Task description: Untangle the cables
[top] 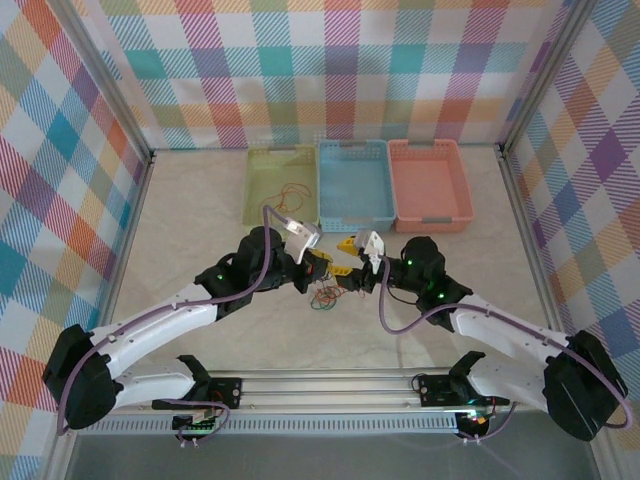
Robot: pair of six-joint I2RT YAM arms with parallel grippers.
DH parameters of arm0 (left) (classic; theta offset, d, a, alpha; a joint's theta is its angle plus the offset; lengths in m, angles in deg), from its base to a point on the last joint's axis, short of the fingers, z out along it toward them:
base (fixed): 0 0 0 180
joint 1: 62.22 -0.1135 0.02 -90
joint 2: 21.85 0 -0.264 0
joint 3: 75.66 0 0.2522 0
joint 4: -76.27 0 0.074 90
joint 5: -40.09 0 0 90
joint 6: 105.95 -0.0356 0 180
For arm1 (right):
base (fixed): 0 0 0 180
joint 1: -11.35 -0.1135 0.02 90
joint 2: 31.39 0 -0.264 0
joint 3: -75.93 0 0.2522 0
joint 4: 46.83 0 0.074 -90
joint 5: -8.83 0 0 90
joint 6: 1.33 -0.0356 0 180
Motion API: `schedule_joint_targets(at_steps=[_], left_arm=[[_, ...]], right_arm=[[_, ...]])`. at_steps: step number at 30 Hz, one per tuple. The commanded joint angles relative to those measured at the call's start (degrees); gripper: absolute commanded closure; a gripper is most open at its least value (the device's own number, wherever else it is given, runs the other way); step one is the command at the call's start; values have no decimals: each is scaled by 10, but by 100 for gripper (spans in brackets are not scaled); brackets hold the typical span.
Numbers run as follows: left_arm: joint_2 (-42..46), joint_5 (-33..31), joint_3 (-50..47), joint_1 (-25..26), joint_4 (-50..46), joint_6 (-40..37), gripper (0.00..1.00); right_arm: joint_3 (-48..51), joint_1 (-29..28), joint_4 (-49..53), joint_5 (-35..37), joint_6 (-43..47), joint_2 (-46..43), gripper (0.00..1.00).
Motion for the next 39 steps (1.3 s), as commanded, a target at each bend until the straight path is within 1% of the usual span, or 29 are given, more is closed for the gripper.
schedule_joint_targets(at_steps=[1, 5, 8, 13, 16, 18, 21, 22, 23, 24, 25, 26, 28, 30, 32, 36, 39], left_arm=[[8, 43, 11, 20, -28, -32, 100], [2, 45, 14, 24, -34, -40, 100], [0, 45, 17, 24, -36, -41, 100], [0, 46, 17, 25, -35, -39, 100], [2, 39, 16, 25, -35, -37, 100], [2, 37, 17, 25, -36, -36, 100], [4, 37, 17, 25, -36, -35, 100], [5, 39, 16, 25, -36, -35, 100], [6, 40, 15, 25, -35, -33, 100], [8, 42, 15, 26, -31, -31, 100], [11, 43, 13, 27, -26, -27, 100], [14, 44, 10, 26, -22, -25, 100], [24, 36, 3, 26, -11, -14, 100], [36, 6, -5, 25, 0, 0, 100], [46, 4, -9, 26, 4, 2, 100], [58, 35, -7, 25, 4, 4, 100], [47, 69, 14, 25, -15, 4, 100]], right_arm=[[9, 2, -17, -15, 41, -24, 44], [15, 2, -18, -35, 53, -32, 51], [11, 2, -9, -43, 54, -30, 60], [7, 3, -6, -58, 52, -20, 85], [7, 2, -5, -29, 45, -21, 96], [9, 2, -4, 3, 40, -26, 100], [14, 2, -1, 47, 36, -36, 100], [16, 4, 0, 50, 35, -38, 100], [16, 3, 2, 47, 33, -39, 97], [15, 3, 7, 40, 32, -39, 82], [13, 3, 16, 32, 31, -38, 70], [10, 3, 23, 24, 32, -38, 64], [9, 4, 32, 12, 34, -39, 57], [13, 3, 29, 13, 32, -38, 56], [15, 3, 29, 22, 30, -35, 56], [13, 3, 27, 5, 32, -22, 60], [8, 3, 26, -15, 33, -8, 61]])
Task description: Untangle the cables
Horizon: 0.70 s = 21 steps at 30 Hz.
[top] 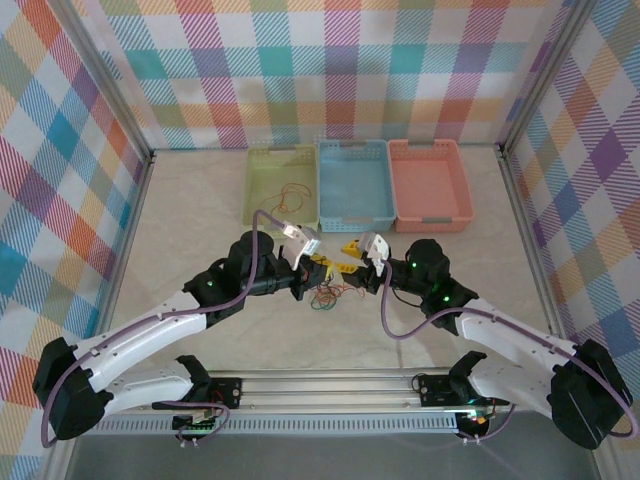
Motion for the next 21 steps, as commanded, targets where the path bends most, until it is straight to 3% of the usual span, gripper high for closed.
schedule_joint_targets(at_steps=[1, 6, 21], left_arm=[[-8, 47, 27, 8, -11, 4, 100], [-22, 74, 61, 9, -35, -8, 100], [-46, 116, 74, 8, -43, -29, 100]], right_arm=[[-3, 2, -4, -36, -2, 16, 61], [-5, 2, -29, -102, -10, 44, 58], [3, 2, -124, -156, -59, 93, 45]])
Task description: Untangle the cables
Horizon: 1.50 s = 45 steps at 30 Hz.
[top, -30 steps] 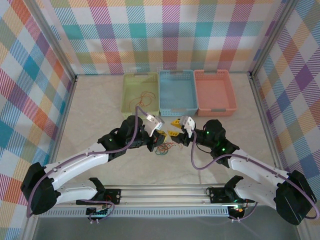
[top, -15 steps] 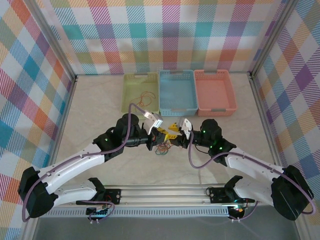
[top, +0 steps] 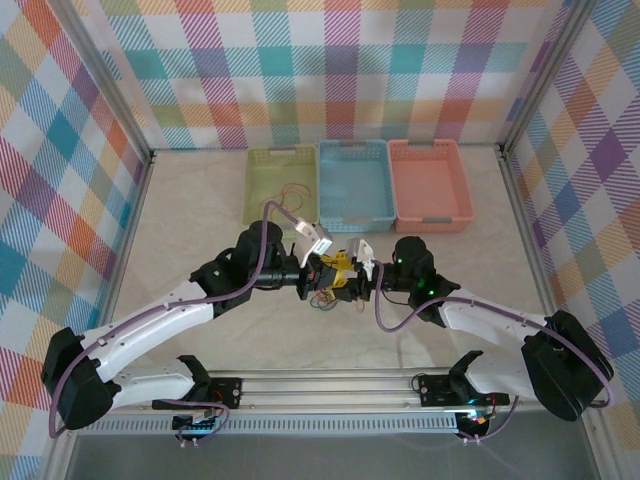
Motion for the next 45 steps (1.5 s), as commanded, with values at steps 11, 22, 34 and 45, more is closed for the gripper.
schedule_joint_targets(at_steps=[11, 22, 34, 45], left_arm=[[-16, 52, 5, 9, 11, -3, 100], [-13, 52, 0, 8, 8, 4, 100], [27, -96, -15, 8, -46, 19, 100], [60, -322, -14, 7, -163, 62, 100]], right_arm=[[6, 2, -88, 1, -58, 8, 52], [10, 2, -99, 47, -65, 19, 86], [27, 7, -70, 168, -66, -17, 100], [27, 22, -35, 249, -75, -38, 100]])
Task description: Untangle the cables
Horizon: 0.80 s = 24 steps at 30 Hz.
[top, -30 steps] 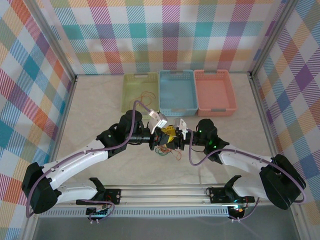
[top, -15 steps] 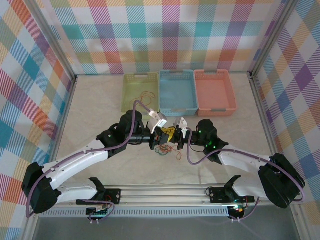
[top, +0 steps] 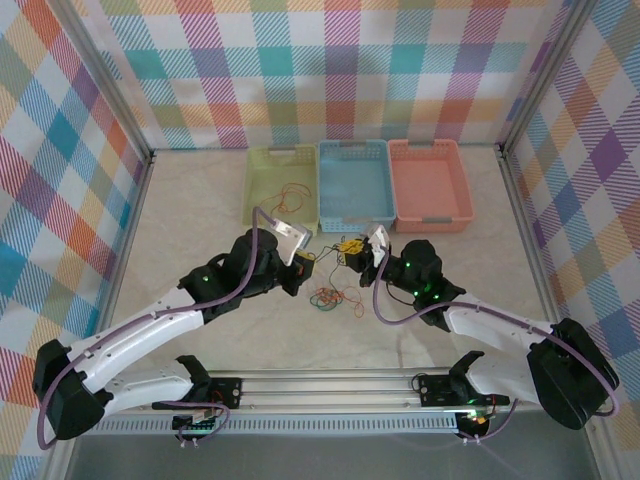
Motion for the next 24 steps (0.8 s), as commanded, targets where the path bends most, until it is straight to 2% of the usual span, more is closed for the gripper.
schedule_joint_targets(at_steps=[1, 3, 9, 11, 17, 21, 24], left_arm=[[14, -53, -7, 6, -39, 19, 100], [13, -53, -7, 5, -36, 25, 100], [20, -158, 5, 6, -46, 49, 100], [23, -149, 9, 6, -40, 44, 100], [10, -43, 16, 6, -28, 17, 100], [13, -40, 13, 6, -39, 15, 100], [21, -107, 19, 6, -71, 31, 100]], right_arm=[[2, 7, 18, 30, -8, -8, 100], [-2, 7, 26, 30, -9, -6, 100], [-10, 7, 57, 18, 1, -13, 98], [-14, 7, 62, 2, 4, -12, 92], [-10, 7, 36, -24, -2, -10, 92], [-10, 7, 42, 33, -13, -10, 92], [-11, 7, 57, 107, -20, -13, 93]])
